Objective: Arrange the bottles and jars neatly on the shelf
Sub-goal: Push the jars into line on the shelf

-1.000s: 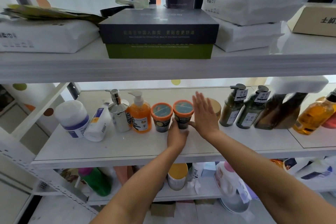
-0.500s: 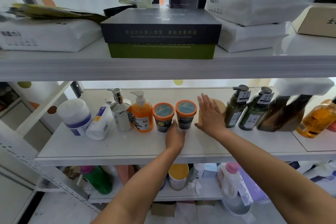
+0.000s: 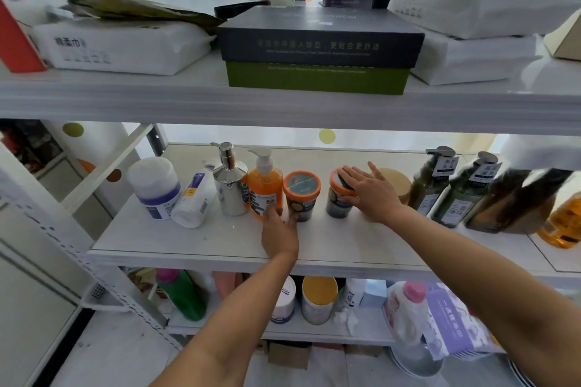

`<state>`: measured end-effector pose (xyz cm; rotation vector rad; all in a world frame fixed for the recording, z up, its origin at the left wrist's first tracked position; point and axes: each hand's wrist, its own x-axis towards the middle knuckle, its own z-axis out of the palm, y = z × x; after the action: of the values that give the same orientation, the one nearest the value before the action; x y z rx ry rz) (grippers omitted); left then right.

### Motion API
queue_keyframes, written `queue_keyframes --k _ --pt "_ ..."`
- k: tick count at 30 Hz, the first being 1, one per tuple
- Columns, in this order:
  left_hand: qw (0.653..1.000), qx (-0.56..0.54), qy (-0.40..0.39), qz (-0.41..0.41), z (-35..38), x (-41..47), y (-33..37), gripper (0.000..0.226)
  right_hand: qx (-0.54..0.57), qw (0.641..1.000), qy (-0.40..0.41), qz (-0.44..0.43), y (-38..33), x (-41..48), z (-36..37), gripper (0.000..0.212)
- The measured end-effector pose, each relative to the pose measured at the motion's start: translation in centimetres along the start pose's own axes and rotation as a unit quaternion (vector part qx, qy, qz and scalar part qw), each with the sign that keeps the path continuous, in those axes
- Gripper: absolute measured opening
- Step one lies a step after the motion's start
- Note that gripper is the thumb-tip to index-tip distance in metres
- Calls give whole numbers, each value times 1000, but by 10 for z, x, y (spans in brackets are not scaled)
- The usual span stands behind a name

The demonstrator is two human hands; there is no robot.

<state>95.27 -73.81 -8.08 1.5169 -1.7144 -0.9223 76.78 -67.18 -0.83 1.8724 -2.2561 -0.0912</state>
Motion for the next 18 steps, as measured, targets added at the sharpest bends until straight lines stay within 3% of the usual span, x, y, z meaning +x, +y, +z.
queue_keyframes --k 5,9,13,18 --pt "998 11 -59 12 3 3 3 39 -13 999 2 -31 -3 0 0 67" --pt "997 4 -71 23 5 5 5 37 18 1000 -17 6 -10 4 5 82" --pt "997 -3 -75 33 6 7 5 32 44 998 1 45 -16 8 10 74" --pt "996 25 -80 42 8 9 10 36 0 998 6 55 -17 8 8 68"
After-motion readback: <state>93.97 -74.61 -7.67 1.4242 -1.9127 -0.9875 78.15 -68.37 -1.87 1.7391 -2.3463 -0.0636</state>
